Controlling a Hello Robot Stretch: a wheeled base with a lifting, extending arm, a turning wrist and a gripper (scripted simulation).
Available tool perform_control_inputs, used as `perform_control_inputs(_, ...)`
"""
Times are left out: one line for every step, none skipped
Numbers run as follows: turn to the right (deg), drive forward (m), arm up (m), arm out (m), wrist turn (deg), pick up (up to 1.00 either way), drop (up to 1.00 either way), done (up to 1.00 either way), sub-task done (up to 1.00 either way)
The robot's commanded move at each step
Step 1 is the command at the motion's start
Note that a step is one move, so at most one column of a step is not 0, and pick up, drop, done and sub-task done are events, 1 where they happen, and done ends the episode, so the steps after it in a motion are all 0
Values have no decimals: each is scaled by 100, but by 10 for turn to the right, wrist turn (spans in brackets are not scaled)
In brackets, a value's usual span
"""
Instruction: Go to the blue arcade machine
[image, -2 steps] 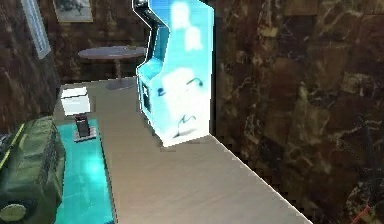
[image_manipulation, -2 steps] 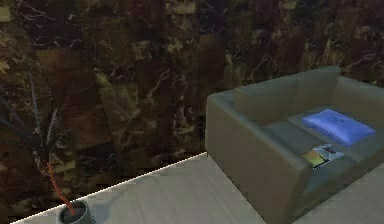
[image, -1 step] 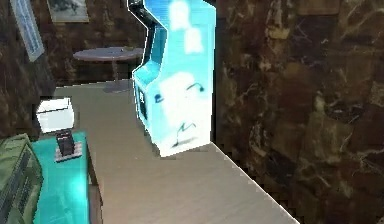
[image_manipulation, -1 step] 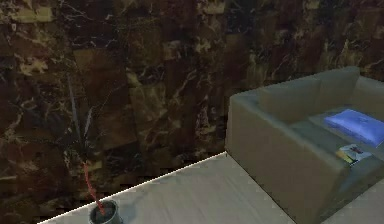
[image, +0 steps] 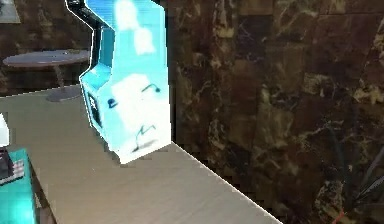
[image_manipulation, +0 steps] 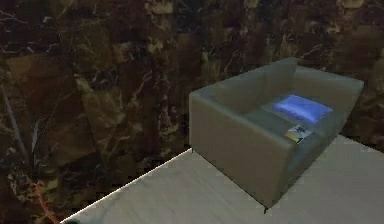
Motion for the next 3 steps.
perform_control_inputs(0,40,0,0,0,0,0,0,0)
perform_control_inputs(-390,0,0,0,0,0,0,0,0)
perform_control_inputs(0,85,0,0,0,0,0,0,0)
